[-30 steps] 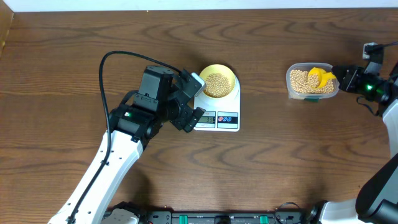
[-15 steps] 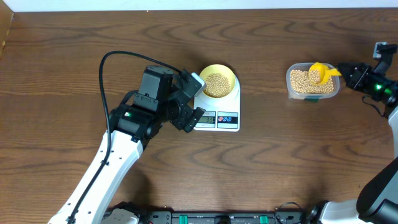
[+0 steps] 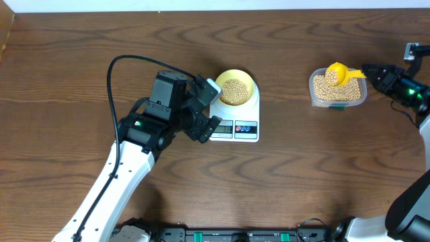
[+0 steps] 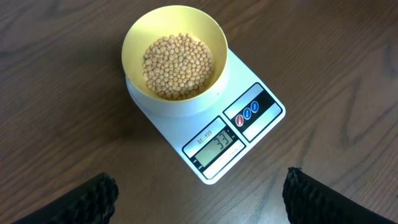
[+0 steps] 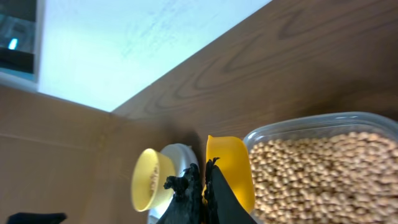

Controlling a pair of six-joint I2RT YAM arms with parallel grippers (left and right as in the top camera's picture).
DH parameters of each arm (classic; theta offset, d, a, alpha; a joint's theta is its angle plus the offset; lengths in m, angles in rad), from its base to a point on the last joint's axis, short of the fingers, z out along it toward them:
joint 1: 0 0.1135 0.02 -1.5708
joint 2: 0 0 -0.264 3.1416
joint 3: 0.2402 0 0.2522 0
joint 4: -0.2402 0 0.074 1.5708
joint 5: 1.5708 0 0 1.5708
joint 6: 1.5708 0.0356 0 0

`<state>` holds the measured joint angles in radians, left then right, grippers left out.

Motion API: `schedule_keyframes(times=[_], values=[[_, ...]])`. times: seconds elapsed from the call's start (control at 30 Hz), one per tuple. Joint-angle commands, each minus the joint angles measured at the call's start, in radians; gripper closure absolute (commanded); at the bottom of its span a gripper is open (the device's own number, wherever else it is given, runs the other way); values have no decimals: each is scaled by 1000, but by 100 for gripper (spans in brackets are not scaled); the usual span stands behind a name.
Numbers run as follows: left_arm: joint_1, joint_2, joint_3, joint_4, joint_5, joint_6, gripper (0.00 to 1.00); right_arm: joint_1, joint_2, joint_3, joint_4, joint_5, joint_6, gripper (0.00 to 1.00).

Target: Scoop item into bowl and weigh 50g on scale

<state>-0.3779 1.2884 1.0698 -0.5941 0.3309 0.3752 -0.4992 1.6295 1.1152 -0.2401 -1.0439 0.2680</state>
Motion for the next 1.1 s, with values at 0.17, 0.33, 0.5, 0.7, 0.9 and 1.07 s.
schedule_keyframes(times=[0.17,0.33,0.5,0.7,0.9,1.07], values=[[-1,-14,-7,0,0,17,13,29,11,1,5,-66,103,99],[-1,-14,-7,0,0,17,13,85,11,1,11,-65,107,99],[-1,-14,-7,0,0,17,13,154,11,1,42,-55,153,99],[-1,-14,-7,1,0,17,13,230,11,1,140,-46,301,99],[-1,-14,-7,0,0,17,13,301,11,1,204,34,384,99],[-1,-14,-7,0,0,17,13,357,11,1,233,105,446,99]])
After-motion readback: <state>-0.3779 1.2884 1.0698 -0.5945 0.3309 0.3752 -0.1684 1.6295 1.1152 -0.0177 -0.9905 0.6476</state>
